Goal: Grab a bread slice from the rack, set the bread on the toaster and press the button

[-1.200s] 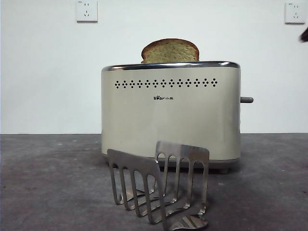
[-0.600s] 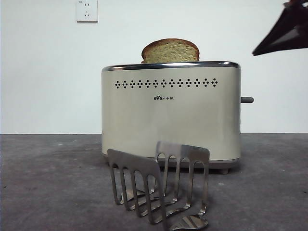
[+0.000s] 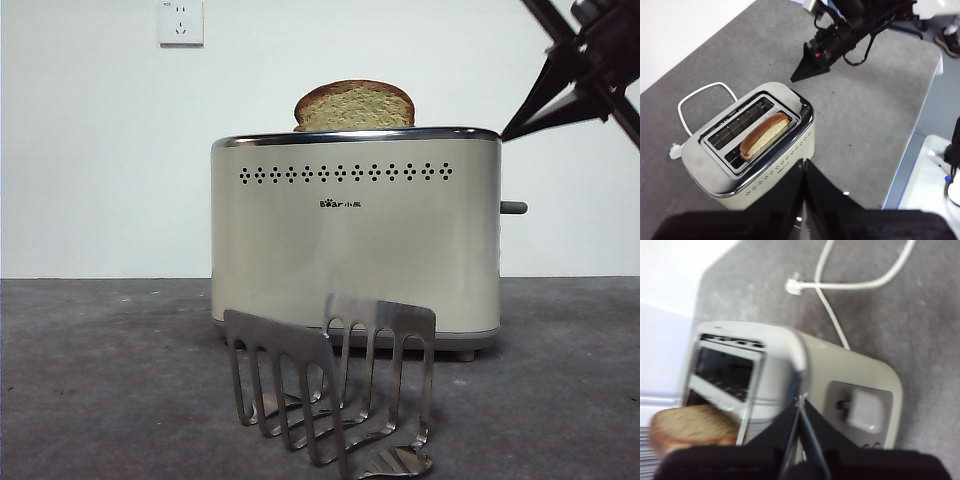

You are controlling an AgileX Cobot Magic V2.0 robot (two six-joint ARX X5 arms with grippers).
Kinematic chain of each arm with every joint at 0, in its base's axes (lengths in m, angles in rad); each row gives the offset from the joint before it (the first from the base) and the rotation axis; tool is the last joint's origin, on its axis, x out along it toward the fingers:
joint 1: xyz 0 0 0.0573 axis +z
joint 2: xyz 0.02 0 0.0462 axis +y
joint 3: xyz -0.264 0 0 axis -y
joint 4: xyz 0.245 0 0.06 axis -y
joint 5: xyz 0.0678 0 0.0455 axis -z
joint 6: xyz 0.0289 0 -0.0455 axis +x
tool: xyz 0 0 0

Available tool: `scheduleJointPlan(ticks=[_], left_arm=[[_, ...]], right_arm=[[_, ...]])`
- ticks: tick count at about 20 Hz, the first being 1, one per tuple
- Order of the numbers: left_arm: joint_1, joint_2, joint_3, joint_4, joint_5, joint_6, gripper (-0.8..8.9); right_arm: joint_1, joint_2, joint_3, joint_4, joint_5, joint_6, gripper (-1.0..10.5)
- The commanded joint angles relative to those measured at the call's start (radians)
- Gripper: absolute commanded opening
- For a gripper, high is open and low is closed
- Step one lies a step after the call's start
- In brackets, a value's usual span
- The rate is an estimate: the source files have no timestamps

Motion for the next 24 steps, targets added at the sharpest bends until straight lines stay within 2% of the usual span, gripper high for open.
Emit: scheduleJointPlan(ticks=[1, 4, 7, 11, 14, 17, 24], left_arm=[[0.002, -0.006, -0.006, 0.007, 0.003, -0.057, -0.09], [0.002, -0.029, -0.025, 0.007, 0.003, -0.098, -0.09], [0.002, -0.068, -0.095, 0.007, -0.005, -0.118, -0.09], [0.002, -0.119, -0.227, 0.007, -0.128, -0.152, -0.09], [0.002, -0.124, -0.283, 0.007, -0.146, -0.171, -0.09], [0.004, -0.124, -0.304, 0.007, -0.207, -0.174, -0.09], [0.039, -0.124, -0.305, 0.007, -0.216, -0.189, -0.09]], right_arm=[[0.0, 0.039, 0.005, -0.011, 0.001, -0.015, 0.0], [0.0, 0.074, 0.005, -0.066, 0.002, -0.062, 0.0], [0.0, 0.089, 0.005, -0.097, 0.051, -0.097, 0.0], [0.0, 0.09, 0.005, -0.097, 0.069, -0.109, 0.0], [0.0, 0.097, 0.005, -0.097, 0.077, -0.113, -0.1], [0.0, 0.125, 0.005, -0.097, 0.076, -0.113, -0.1], [0.0, 0.195, 0.005, -0.101, 0.076, -0.128, -0.1]])
